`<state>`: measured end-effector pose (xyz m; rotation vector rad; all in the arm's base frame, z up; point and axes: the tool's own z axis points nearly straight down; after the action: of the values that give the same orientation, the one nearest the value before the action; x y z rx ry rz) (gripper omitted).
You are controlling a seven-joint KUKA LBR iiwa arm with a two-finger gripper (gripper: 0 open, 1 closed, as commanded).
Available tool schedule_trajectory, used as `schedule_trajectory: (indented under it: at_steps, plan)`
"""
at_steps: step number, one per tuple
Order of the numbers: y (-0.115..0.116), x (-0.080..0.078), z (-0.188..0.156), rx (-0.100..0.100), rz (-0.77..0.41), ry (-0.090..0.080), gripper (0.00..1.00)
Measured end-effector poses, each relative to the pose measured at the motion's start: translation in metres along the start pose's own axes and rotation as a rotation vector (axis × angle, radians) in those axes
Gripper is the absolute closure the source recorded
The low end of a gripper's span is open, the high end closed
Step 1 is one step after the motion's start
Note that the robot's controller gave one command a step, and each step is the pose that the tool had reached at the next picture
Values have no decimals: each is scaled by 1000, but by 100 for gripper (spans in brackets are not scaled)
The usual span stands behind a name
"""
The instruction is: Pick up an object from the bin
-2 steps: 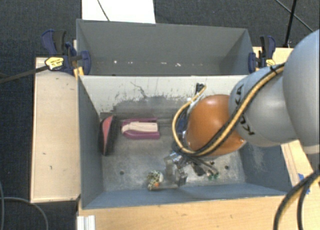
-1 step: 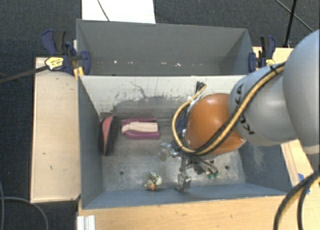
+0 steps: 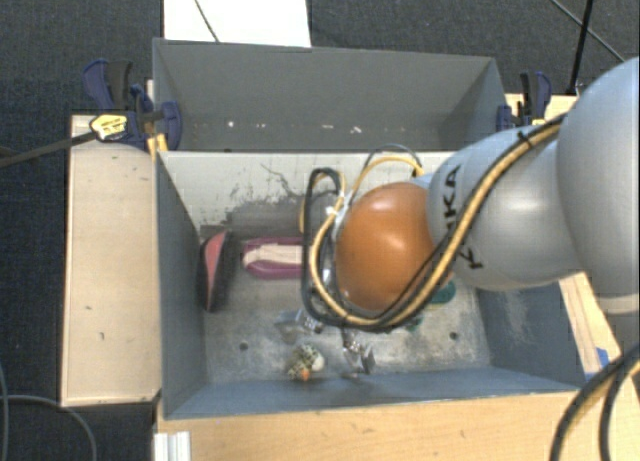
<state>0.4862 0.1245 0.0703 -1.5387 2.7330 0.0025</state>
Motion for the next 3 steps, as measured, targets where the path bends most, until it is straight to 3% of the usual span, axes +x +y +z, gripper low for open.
schedule_trajectory:
  at_steps: [1, 2, 3]
  plan:
    - [-34, -36, 0, 2, 3, -1, 0]
    - [40, -48, -12, -5, -285, 2, 0]
    - [37, -47, -13, -2, -273, 3, 100]
